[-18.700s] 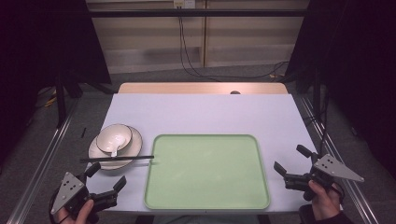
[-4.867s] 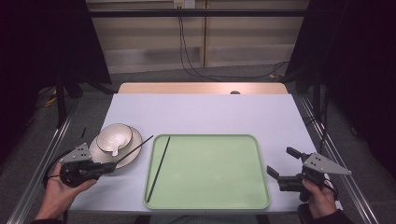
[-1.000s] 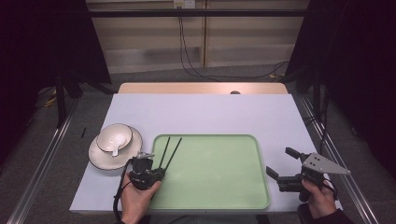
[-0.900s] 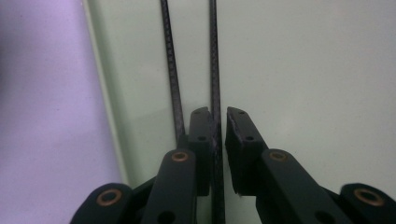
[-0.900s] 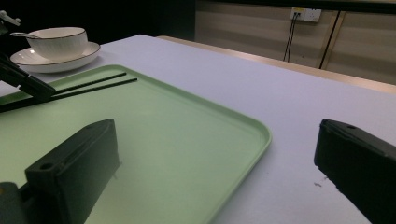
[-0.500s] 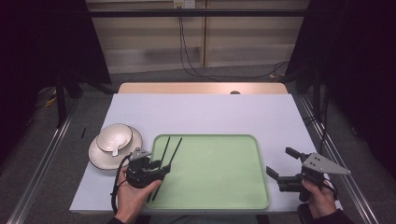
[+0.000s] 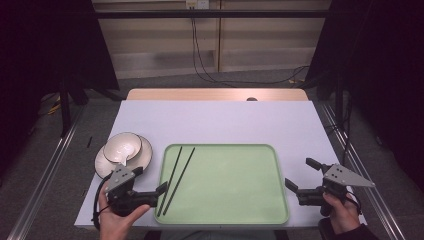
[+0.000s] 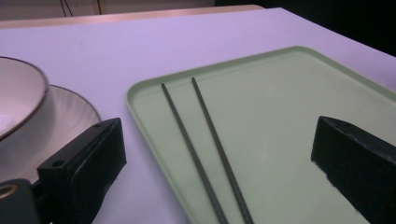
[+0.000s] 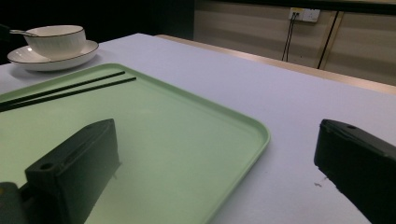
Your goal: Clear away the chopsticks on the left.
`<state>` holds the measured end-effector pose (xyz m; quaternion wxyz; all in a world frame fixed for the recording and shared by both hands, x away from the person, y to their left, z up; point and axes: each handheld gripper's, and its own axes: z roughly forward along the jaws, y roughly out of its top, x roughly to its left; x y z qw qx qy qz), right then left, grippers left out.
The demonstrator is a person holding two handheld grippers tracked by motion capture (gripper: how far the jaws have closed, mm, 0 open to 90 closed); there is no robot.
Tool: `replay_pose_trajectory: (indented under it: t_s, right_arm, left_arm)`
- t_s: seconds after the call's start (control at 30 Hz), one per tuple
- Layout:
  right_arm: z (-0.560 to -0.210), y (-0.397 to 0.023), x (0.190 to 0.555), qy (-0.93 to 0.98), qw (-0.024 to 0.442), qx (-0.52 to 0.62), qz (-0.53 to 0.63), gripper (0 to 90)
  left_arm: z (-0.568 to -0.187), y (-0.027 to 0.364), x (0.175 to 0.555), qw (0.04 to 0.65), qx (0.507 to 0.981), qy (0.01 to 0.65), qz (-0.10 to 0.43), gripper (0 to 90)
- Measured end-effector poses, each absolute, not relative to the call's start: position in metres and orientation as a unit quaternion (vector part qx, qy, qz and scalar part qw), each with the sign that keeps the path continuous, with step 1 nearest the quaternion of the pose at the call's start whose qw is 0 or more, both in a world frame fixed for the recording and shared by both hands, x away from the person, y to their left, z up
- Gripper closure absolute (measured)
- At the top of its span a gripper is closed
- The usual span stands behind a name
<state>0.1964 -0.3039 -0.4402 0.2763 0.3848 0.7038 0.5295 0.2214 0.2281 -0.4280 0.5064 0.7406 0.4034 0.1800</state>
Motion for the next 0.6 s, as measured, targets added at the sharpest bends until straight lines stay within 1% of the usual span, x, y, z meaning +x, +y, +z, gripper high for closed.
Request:
replay_pose_trajectory:
  t_s: [0.1,0.13,0.23,0.3,0.33,0.37,0.47,0.6]
  right_arm:
    - [-0.44,-0.304,0.197,0.702,0.278,0.387,0.529,0.0]
    - [-0.44,-0.305,0.197,0.703,0.28,0.387,0.528,0.0]
    - [-0.44,-0.305,0.197,0.703,0.28,0.387,0.528,0.0]
    - [-0.44,-0.305,0.197,0.701,0.278,0.388,0.529,0.0]
    - [-0.44,-0.305,0.196,0.701,0.278,0.388,0.529,0.0]
    - [-0.44,-0.305,0.196,0.701,0.278,0.39,0.529,0.0]
    - [-0.44,-0.305,0.196,0.701,0.277,0.391,0.529,0.0]
    - [-0.44,-0.306,0.197,0.701,0.278,0.392,0.528,0.0]
  left_arm:
    - [-0.429,0.247,0.209,0.517,0.741,0.383,0.191,2.6]
    - [-0.43,0.251,0.205,0.52,0.737,0.381,0.203,2.4]
    - [-0.435,0.261,0.196,0.528,0.716,0.394,0.231,1.3]
    - [-0.435,0.267,0.192,0.551,0.692,0.408,0.226,1.7]
    - [-0.435,0.271,0.19,0.549,0.682,0.416,0.244,1.8]
    - [-0.436,0.275,0.188,0.549,0.68,0.417,0.249,1.1]
    - [-0.438,0.283,0.185,0.554,0.673,0.423,0.247,1.2]
    - [-0.438,0.283,0.186,0.556,0.675,0.419,0.244,1.2]
